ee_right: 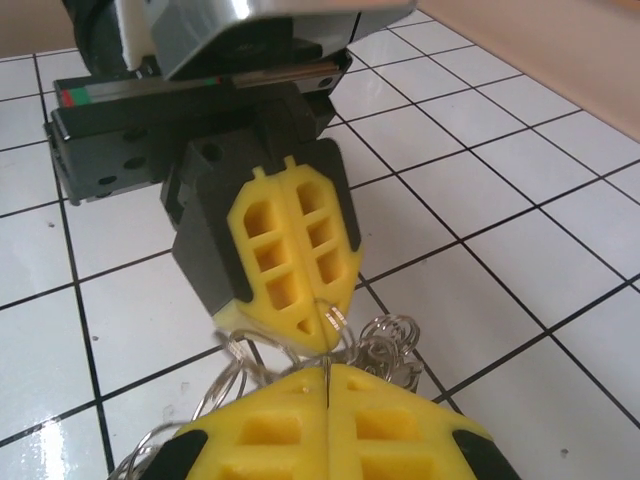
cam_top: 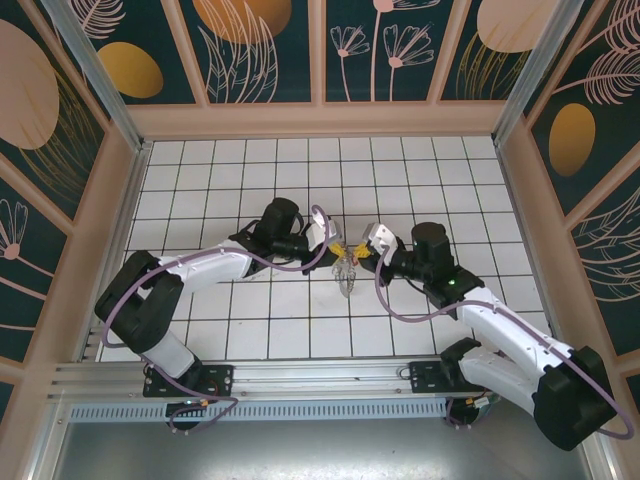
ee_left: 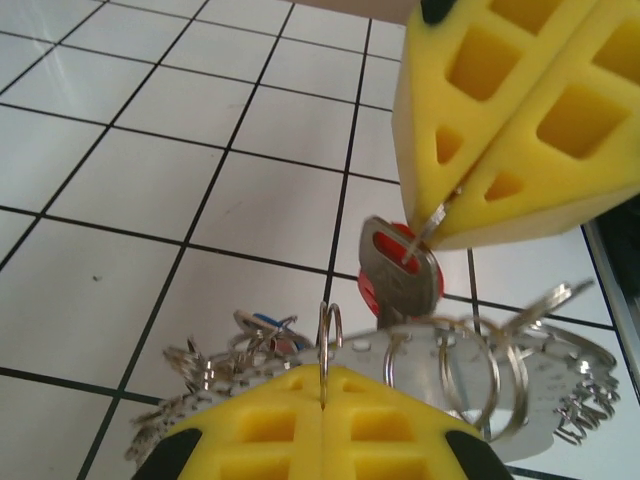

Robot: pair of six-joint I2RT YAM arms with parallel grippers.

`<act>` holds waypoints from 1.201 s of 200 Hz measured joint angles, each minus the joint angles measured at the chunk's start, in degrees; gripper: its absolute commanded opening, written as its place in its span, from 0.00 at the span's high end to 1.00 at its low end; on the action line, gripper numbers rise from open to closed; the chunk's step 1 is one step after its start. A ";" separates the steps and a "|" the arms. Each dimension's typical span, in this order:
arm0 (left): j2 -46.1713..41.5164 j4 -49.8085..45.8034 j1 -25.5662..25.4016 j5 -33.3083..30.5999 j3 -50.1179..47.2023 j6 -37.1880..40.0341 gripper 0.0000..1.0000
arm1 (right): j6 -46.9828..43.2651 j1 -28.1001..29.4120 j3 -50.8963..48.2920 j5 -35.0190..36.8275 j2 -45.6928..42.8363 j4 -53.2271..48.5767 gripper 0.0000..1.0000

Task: Put the keys on the keyring

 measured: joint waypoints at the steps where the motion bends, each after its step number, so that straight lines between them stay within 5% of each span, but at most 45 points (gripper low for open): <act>1: 0.00 -0.02 0.00 0.00 0.00 0.04 1.00 | -0.02 0.00 0.00 0.02 0.00 0.02 1.00; 240: -0.04 0.28 0.00 1.62 -0.81 1.01 1.00 | -0.04 1.22 -0.22 2.99 -3.30 -1.60 1.00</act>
